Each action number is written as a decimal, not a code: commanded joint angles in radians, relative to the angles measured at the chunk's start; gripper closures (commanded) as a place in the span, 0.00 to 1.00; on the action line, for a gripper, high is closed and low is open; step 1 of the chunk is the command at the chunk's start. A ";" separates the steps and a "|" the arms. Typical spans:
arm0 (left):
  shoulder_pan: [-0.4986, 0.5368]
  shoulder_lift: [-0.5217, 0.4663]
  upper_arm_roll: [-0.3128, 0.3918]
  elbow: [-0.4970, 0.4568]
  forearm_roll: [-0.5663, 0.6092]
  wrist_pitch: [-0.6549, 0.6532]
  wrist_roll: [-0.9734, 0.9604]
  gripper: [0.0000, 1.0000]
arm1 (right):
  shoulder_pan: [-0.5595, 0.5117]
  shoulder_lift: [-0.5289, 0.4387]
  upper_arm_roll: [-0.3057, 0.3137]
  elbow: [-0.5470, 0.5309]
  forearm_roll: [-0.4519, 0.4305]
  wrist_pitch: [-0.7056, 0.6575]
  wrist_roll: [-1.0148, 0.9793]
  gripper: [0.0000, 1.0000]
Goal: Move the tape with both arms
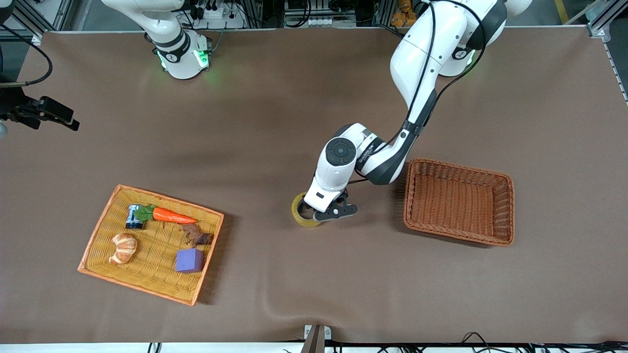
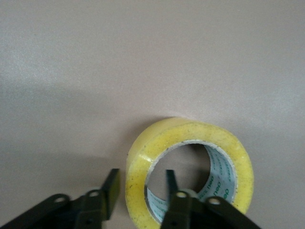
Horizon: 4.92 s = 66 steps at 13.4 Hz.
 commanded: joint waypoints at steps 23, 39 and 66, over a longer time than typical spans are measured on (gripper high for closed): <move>0.635 -0.680 -0.011 -0.861 0.022 0.050 0.455 0.43 | -0.008 0.026 0.015 0.012 0.011 -0.013 -0.010 0.00; 0.641 -0.867 -0.028 -0.250 -0.006 -0.754 0.728 0.00 | -0.019 0.033 0.012 0.003 0.011 -0.024 -0.060 0.00; 0.456 -0.859 0.178 -0.178 -0.087 -0.851 0.831 0.00 | -0.019 0.046 0.012 0.003 0.011 -0.022 -0.060 0.00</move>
